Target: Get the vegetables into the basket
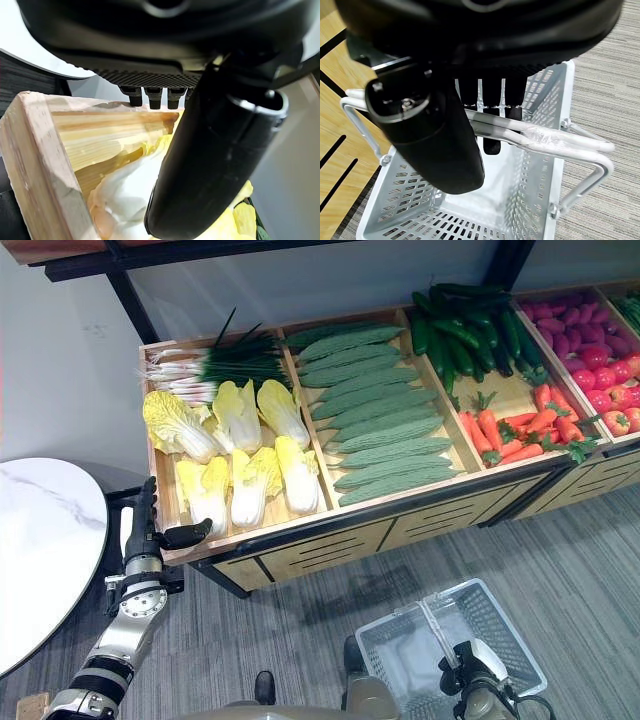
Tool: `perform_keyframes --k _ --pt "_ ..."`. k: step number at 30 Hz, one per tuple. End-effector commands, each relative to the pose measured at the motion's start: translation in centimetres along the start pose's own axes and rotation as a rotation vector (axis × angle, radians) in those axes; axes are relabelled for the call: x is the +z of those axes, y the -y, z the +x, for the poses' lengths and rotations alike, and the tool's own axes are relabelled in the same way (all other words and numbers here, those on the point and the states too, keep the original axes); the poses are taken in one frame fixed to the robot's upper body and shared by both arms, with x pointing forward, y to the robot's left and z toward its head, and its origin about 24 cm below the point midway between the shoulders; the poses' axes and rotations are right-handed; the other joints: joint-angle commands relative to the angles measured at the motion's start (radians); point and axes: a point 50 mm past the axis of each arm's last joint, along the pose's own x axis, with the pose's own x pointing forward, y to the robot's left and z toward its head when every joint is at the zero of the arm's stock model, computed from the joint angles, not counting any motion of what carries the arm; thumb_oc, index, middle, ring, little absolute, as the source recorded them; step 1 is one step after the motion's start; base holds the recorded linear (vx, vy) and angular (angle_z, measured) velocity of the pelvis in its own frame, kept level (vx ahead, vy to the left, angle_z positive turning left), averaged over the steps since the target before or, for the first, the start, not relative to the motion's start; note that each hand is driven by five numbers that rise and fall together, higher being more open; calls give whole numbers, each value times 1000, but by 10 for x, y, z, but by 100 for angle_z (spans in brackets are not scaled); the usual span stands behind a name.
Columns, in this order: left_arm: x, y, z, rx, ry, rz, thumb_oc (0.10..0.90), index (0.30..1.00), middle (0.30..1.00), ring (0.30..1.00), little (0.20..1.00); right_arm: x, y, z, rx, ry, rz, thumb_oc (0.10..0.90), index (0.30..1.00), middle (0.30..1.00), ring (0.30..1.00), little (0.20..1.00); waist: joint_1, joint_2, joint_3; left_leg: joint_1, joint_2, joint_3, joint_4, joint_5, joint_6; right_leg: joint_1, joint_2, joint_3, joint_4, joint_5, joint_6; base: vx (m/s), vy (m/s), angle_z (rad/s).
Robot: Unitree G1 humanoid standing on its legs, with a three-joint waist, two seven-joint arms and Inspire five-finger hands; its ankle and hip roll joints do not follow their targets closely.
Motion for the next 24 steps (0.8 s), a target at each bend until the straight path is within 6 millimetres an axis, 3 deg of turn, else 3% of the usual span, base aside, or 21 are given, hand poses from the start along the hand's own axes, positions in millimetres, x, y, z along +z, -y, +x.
perform_keyframes --k 1,7,24 --pt "61 -7 32 51 275 5 900 1000 1000 1000 1000 10 12 4 -73 55 -14 400 300 300 300 300 -11 -62 -37 12 40 -35 1 -40 -45 62 -72 32 6 -85 84 0 0 0" --pt "69 -6 31 36 327 37 900 1000 1000 1000 1000 13 14 5 -83 67 -9 400 300 300 300 300 -13 -63 -31 9 41 -32 1 -41 -45 53 -70 37 6 -83 86 1 0 -1" --pt "35 4 40 38 135 149 900 1000 1000 1000 1000 18 18 6 -102 76 -7 400 300 300 300 300 -29 -67 -19 -7 45 -17 1 -35 -44 28 -65 53 6 -78 85 4 0 -4"
